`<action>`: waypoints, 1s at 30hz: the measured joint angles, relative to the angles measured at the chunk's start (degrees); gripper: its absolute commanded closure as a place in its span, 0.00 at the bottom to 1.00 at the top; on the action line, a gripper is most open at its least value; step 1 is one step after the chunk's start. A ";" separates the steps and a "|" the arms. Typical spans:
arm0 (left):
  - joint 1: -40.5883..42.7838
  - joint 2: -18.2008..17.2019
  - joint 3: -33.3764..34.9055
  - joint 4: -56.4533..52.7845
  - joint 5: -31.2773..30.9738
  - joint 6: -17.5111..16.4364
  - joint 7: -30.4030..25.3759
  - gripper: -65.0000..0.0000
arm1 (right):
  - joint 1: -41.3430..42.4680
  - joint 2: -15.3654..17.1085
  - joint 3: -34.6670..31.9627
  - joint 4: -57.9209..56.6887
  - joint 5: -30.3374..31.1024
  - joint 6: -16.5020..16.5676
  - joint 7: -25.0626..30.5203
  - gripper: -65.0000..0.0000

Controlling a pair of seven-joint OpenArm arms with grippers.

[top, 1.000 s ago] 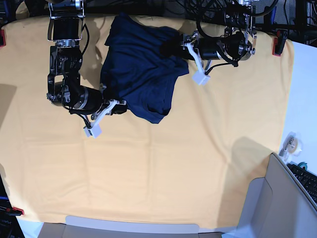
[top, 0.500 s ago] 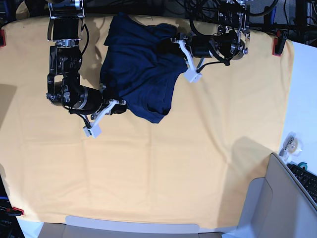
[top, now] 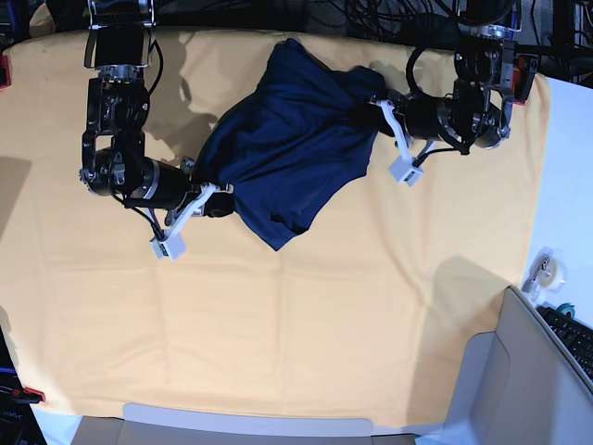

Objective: Fold the T-shirt properly
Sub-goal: 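Swing the left gripper's held edge toward the right gripper, squaring the bundle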

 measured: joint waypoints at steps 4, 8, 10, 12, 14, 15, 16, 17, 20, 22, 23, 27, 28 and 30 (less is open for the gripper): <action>-2.86 -1.14 2.78 -0.22 0.42 0.07 0.17 1.00 | -2.16 0.11 -0.04 0.09 0.07 0.00 0.17 1.00; -5.66 -1.18 8.17 -1.64 0.44 0.07 -0.07 1.00 | -5.38 0.04 0.00 1.92 -0.04 0.00 0.46 1.00; -6.95 -0.85 10.10 -3.39 0.44 0.04 -0.11 1.00 | -7.06 0.07 0.00 3.21 -0.02 -0.02 0.42 1.00; -8.79 -0.26 11.37 -5.22 0.39 0.17 0.20 1.00 | -8.31 0.11 0.02 4.55 0.02 0.00 0.44 1.00; -10.71 0.55 12.09 -6.73 0.26 0.20 0.20 1.00 | -9.60 0.11 0.04 5.53 0.13 0.00 0.72 1.00; -11.52 1.09 12.15 -7.41 0.26 0.20 0.22 1.00 | -10.32 0.09 0.07 5.90 0.11 0.00 0.87 1.00; -12.41 1.46 12.41 -8.09 0.46 0.22 -0.09 1.00 | -11.02 0.15 0.07 6.21 0.09 0.00 0.81 1.00; -13.31 1.62 12.70 -8.50 0.44 0.22 0.24 1.00 | -11.74 0.24 0.07 6.40 0.04 -0.02 0.87 1.00; -15.72 1.42 13.77 -9.20 0.50 0.20 0.11 1.00 | -13.29 0.26 0.07 7.15 0.13 0.00 0.90 1.00; -17.42 1.42 15.10 -9.29 0.52 0.22 0.17 1.00 | -13.79 0.24 0.07 7.15 0.15 0.00 1.09 1.00; -18.01 1.55 15.58 -9.27 0.44 0.22 0.04 1.00 | -14.10 0.26 0.07 7.19 0.17 0.02 1.31 1.00; -19.26 1.55 17.42 -9.29 0.50 0.22 -1.01 1.00 | -15.80 0.26 0.13 8.61 0.13 0.00 1.31 1.00; -19.61 1.42 18.32 -9.29 0.48 0.22 -1.64 1.00 | -16.31 0.26 0.13 8.96 0.15 0.00 1.33 1.00; -20.81 1.46 20.37 -9.88 0.44 0.22 -2.29 1.00 | -17.14 0.26 0.13 9.29 0.20 0.00 1.46 1.00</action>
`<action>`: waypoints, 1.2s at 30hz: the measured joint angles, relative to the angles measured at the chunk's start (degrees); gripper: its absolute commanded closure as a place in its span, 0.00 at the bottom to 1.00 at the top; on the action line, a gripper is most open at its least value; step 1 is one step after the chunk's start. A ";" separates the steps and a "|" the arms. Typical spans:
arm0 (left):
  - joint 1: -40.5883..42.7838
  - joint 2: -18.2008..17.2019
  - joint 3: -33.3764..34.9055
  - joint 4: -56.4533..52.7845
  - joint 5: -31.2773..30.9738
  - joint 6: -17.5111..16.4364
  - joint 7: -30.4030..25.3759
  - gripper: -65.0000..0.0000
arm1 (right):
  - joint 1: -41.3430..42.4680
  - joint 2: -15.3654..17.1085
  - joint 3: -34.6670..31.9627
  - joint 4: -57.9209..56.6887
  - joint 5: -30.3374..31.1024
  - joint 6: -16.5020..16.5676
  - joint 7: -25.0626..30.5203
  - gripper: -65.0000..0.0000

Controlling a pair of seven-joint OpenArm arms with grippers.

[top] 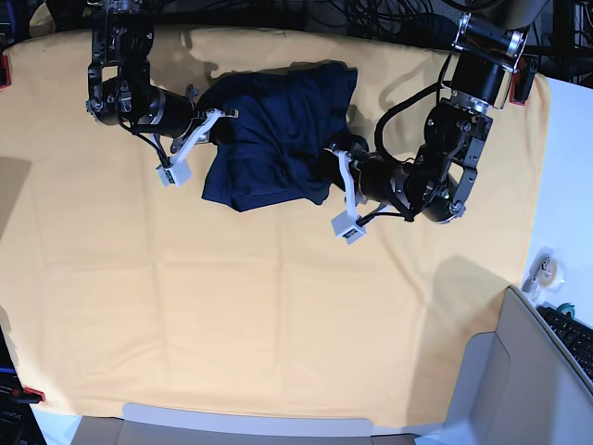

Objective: Fold the T-shirt properly
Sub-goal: 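Swing the left gripper's held edge toward the right gripper, squaring the bundle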

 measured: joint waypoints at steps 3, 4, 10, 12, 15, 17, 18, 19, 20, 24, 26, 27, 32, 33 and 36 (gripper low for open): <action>-1.81 0.90 2.43 -2.38 1.14 0.00 -0.66 1.00 | -1.05 -0.02 0.02 0.15 0.17 0.00 0.74 1.00; -1.92 1.53 2.58 -3.13 2.43 0.04 -1.20 1.00 | -1.46 -0.04 0.04 0.17 0.24 0.00 0.85 1.00; -1.95 3.17 2.67 -4.24 7.02 -0.09 -2.08 1.00 | -3.39 -0.42 2.84 0.26 1.60 0.07 1.01 1.00; -2.01 3.19 2.67 -4.24 8.17 -0.20 -2.10 1.00 | -4.28 -0.39 4.81 0.26 1.79 0.26 0.94 1.00; -2.05 3.21 2.67 -4.24 9.38 -0.22 -2.12 1.00 | -5.35 -0.63 7.50 0.28 2.40 0.57 0.96 1.00; -2.40 3.17 2.67 -4.24 10.47 -0.22 -2.08 1.00 | -5.64 -0.66 8.04 0.28 2.54 0.61 0.96 1.00; -2.73 3.17 2.67 -4.26 10.95 -0.22 -2.03 1.00 | -5.68 -0.66 8.09 0.28 2.58 0.63 0.96 1.00; -3.02 3.19 2.67 -4.26 11.26 -0.22 -2.05 1.00 | -5.68 -0.66 8.09 0.28 2.56 0.63 0.92 1.00; -3.21 3.19 2.67 -4.24 11.37 -0.22 -2.08 1.00 | -5.66 -0.68 8.09 0.28 2.56 0.63 0.87 1.00; -3.50 3.19 2.67 -4.26 11.52 -0.22 -2.08 1.00 | -5.64 -1.77 8.26 0.33 2.12 0.59 0.92 1.00; -3.50 3.17 2.67 -4.24 11.52 -0.22 -2.08 1.00 | -5.62 -1.75 8.24 0.37 2.08 0.57 0.87 1.00; -3.50 3.15 2.67 -4.24 11.54 -0.20 -2.08 1.00 | -5.60 -1.77 8.24 0.37 2.10 0.57 0.90 1.00; -3.50 3.15 2.54 -4.24 11.50 -0.20 -1.90 0.87 | -4.96 -1.79 8.20 0.37 2.38 -0.04 0.07 0.76; -3.50 3.15 2.49 -4.24 11.54 -0.20 -1.90 0.82 | -4.90 -1.79 8.17 0.42 2.73 -1.16 0.04 0.71; -3.13 2.91 2.43 -2.27 11.63 -0.07 -1.95 0.72 | -4.68 -1.84 7.85 1.55 2.82 -2.21 -0.24 0.63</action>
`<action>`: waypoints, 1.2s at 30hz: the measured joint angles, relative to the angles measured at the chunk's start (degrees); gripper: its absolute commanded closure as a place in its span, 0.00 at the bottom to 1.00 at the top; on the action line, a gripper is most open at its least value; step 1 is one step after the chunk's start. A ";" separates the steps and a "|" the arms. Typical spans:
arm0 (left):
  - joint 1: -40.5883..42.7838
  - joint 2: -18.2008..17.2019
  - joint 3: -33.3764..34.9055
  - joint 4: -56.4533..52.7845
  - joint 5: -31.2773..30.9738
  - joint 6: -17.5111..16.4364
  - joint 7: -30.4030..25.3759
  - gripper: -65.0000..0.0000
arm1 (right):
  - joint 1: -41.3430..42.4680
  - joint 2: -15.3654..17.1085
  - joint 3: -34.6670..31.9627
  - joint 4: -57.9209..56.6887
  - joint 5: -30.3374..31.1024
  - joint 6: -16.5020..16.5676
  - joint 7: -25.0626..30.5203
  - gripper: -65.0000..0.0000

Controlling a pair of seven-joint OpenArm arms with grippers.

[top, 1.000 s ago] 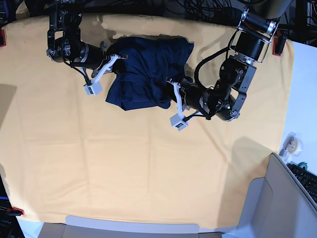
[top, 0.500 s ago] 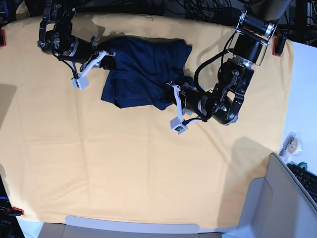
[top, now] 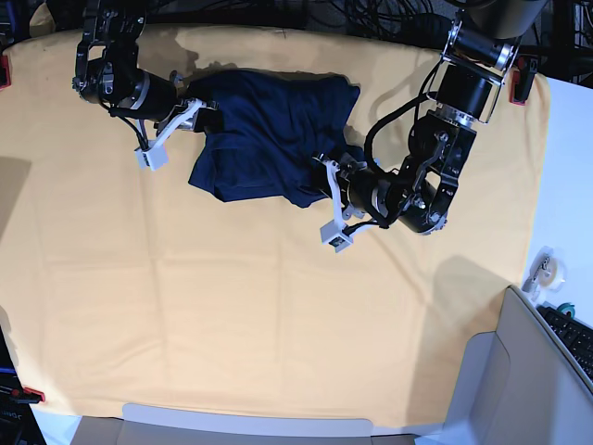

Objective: Fold the T-shirt properly
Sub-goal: 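Swing the left gripper's held edge toward the right gripper, squaring the bundle, then release the shirt and pull both grippers away from it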

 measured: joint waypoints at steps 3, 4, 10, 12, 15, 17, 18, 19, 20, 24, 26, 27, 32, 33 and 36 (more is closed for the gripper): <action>0.11 0.02 -0.70 3.13 0.02 -0.13 0.11 0.68 | 0.35 -0.07 0.09 2.21 -2.38 -0.63 -0.44 0.63; 0.11 0.17 -1.68 4.09 -0.17 -0.13 0.07 0.68 | 0.50 -0.02 0.20 2.69 -2.99 -0.63 -0.66 0.63; 1.79 -0.07 -7.26 7.91 0.11 -0.11 0.48 0.68 | 2.08 0.09 0.28 2.84 -2.86 -0.63 -0.79 0.63; 1.81 -0.02 -7.58 8.44 0.13 -0.13 1.03 0.68 | 2.08 0.17 0.28 2.84 -2.89 -0.63 -0.79 0.63; 1.55 0.04 -7.63 8.44 0.15 -0.13 1.64 0.68 | 2.40 0.24 0.31 2.84 -2.93 -0.66 -0.87 0.63; 1.57 -0.04 -7.63 8.44 0.13 -0.13 1.84 0.68 | 2.91 0.26 0.28 2.84 -2.84 -0.83 -0.94 0.63; 1.57 -0.04 -7.63 8.44 0.15 -0.13 1.81 0.68 | 3.06 0.28 0.28 2.89 -2.89 -0.83 -0.90 0.63; 1.57 -0.02 -7.63 8.44 0.15 -0.11 1.79 0.68 | 3.15 0.48 0.31 2.89 -2.89 -0.83 -0.85 0.63; 1.55 -0.02 -7.63 8.44 0.13 -0.13 1.79 0.68 | 3.17 0.94 0.35 2.89 -2.84 -0.81 -0.96 0.63; 1.57 -1.22 -7.69 8.44 0.20 -0.11 1.57 0.68 | 3.32 1.73 2.97 2.91 -3.78 -0.85 -0.96 0.63; 1.66 -1.73 -8.87 8.44 0.26 -0.13 1.60 0.68 | 3.32 1.77 3.76 2.93 -4.31 -0.83 -0.98 0.63; 1.70 -1.99 -9.86 8.44 0.17 -0.13 1.57 0.68 | 3.32 1.73 3.93 2.95 -4.31 -0.83 -1.03 0.63; 1.70 -2.62 -14.01 8.44 0.44 -0.13 1.62 0.68 | 3.34 3.26 4.37 3.19 -4.37 -0.83 -1.07 0.63; 1.70 -2.51 -14.58 8.44 0.37 -0.13 1.57 0.68 | 3.32 3.54 4.37 3.76 -4.44 -0.83 -1.29 0.63; 1.88 -3.23 -16.50 8.72 0.09 -0.13 1.40 0.68 | 3.69 3.87 4.48 5.53 -4.35 -0.81 -1.27 0.63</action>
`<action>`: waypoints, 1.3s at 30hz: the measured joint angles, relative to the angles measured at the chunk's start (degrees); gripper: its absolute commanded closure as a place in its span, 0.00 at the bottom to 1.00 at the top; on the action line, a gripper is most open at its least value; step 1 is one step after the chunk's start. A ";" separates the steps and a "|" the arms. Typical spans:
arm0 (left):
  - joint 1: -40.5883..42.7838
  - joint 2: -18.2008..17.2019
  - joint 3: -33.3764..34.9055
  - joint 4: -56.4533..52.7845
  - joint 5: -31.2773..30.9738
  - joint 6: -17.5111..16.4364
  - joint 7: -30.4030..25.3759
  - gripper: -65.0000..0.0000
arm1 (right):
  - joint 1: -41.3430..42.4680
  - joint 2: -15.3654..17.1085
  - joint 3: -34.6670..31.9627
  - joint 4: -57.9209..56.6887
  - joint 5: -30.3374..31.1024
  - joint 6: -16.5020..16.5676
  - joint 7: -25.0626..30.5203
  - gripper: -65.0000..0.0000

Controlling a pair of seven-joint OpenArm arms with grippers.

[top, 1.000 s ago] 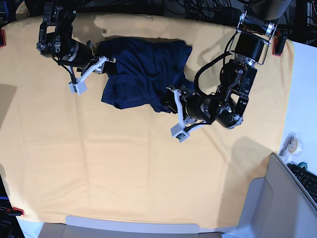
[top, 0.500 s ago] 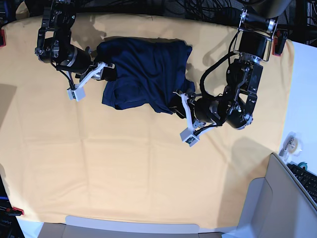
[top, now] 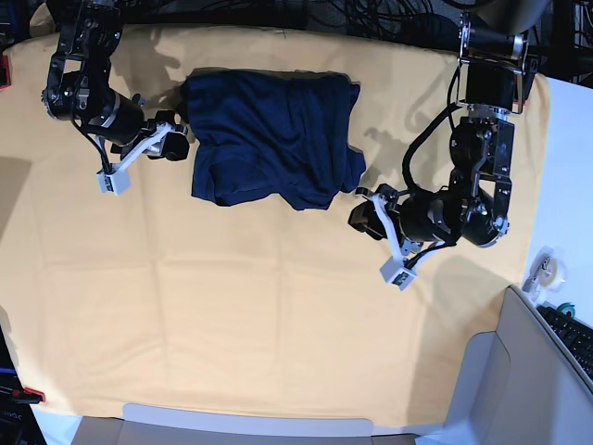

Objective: Fold the T-shirt properly
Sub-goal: 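Release the shirt and pull both grippers away from it, then press both grippers onto the shirt's sides to tuck the edges in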

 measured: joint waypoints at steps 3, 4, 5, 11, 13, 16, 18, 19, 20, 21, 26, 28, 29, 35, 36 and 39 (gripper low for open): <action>1.75 -0.83 -3.45 3.45 0.26 0.11 0.26 0.68 | 1.60 -0.44 3.08 0.02 0.28 0.02 0.07 0.63; 2.54 -0.83 -4.57 5.68 0.74 0.04 0.44 0.68 | 2.01 -0.63 5.14 0.04 0.37 0.02 0.09 0.63; 3.37 -0.94 -5.38 8.31 0.50 0.20 0.35 0.68 | 2.80 -0.63 6.99 0.00 -0.07 -0.07 -0.09 0.63; 9.68 -0.31 -3.26 19.32 -0.79 -8.68 0.11 0.81 | 6.62 -0.63 10.88 -0.13 2.71 0.37 0.46 0.76; 12.52 0.17 -1.25 19.65 0.26 -10.97 0.55 0.93 | 6.05 -0.83 10.71 -0.20 5.97 0.44 -0.11 0.97; 15.50 3.13 0.02 20.92 0.20 -12.74 1.20 1.00 | 4.72 -0.39 7.93 -1.62 8.74 0.22 -0.02 1.00; 15.65 5.33 0.20 20.94 0.15 -12.87 0.98 1.00 | 2.73 -0.15 5.09 -1.31 11.61 0.24 -0.66 1.00; 15.65 6.10 0.20 21.18 -0.13 -13.16 0.17 1.00 | 1.64 -0.24 3.78 -0.55 12.35 0.20 -1.53 1.00; 15.67 6.40 0.20 21.27 -0.48 -13.18 0.00 1.00 | 0.81 -0.42 2.75 0.22 13.27 0.52 -2.80 1.00; 15.69 6.54 0.20 21.31 -0.50 -13.18 0.24 1.00 | -0.15 -0.46 1.79 1.05 14.29 1.55 -3.17 1.00; 16.04 6.69 3.21 21.84 0.48 -13.16 0.52 1.00 | -3.63 -0.33 0.63 3.37 15.69 8.02 -3.41 1.00; 17.70 6.71 4.24 22.75 -0.20 -13.16 0.17 1.00 | -3.72 -0.28 0.63 3.45 15.15 7.93 -3.41 1.00; 18.71 6.69 4.70 22.91 -0.20 -13.18 0.20 1.00 | -3.54 -0.26 0.63 3.48 15.04 7.82 -3.39 1.00; 21.35 4.39 10.21 22.73 0.50 -12.87 0.17 1.00 | -1.92 -1.16 0.22 3.45 9.94 7.80 -3.26 1.00; 21.44 4.24 11.02 22.58 0.68 -12.70 -0.04 1.00 | -1.40 -1.66 -0.35 3.48 9.11 7.80 -3.02 1.00; 21.68 4.44 11.17 21.49 0.50 -12.72 -1.81 1.00 | 0.61 -3.61 -4.26 3.41 6.47 7.82 -3.23 1.00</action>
